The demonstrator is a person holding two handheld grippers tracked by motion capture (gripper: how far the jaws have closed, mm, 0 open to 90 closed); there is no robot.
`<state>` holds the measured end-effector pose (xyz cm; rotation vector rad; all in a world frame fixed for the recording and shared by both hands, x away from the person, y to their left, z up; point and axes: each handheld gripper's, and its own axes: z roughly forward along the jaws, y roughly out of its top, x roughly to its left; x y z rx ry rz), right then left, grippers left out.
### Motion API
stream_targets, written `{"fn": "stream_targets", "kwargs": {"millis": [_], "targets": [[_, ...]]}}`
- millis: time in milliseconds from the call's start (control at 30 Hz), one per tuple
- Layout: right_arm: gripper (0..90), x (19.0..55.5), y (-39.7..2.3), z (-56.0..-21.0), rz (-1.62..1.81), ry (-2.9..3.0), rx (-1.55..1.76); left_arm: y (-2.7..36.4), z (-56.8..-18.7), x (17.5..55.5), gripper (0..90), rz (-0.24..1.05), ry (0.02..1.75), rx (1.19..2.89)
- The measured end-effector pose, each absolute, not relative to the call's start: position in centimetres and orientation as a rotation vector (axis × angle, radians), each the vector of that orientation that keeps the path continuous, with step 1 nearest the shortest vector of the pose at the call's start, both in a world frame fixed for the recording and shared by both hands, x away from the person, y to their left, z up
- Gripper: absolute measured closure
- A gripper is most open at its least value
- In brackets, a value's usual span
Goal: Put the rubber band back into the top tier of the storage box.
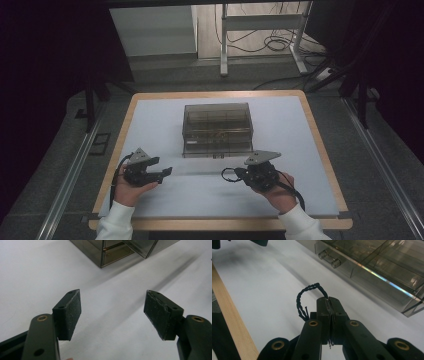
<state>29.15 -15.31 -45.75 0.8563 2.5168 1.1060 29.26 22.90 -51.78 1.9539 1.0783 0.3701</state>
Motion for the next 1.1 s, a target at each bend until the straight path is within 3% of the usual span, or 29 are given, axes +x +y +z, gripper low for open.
{"fn": "stream_targets", "kwargs": {"millis": [1100], "targets": [[88.0,29.7,-14.2,-42.9,1.189,2.478,0.794,22.8,-51.9,29.3,30.2,0.361,1.08,1.949]]}}
